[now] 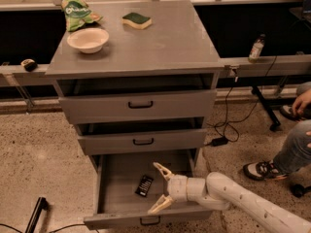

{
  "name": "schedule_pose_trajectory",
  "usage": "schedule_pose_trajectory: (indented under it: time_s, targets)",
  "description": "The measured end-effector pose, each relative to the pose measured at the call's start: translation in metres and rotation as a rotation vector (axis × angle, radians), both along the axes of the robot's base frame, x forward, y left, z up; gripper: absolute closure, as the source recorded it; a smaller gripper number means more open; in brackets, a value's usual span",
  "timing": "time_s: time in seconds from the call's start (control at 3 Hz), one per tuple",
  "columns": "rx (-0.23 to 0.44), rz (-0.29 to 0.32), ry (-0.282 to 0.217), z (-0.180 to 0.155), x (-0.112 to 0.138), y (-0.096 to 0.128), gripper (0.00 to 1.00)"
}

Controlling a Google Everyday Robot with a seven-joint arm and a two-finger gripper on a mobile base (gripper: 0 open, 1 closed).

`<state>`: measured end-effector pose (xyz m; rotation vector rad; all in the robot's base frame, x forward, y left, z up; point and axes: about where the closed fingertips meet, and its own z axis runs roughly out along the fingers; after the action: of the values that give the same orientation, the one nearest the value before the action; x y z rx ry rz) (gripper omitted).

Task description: Pick rxbar chocolate from bottom drawer and place on counter

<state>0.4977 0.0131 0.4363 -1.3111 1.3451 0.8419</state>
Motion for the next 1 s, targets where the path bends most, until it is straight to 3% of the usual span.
schedule_pose_trajectory:
  time_s: [0.33,0.67,1.0]
  targets:
    - [-0.12,-0.007,-0.026,-0.062,0.01,-0.001,0.0]
    - [-0.228,-0.021,0.001,-0.1,0.045,-0.016,0.0]
    - [-0.249,-0.028,-0.008,-0.103,0.059,-0.024,0.0]
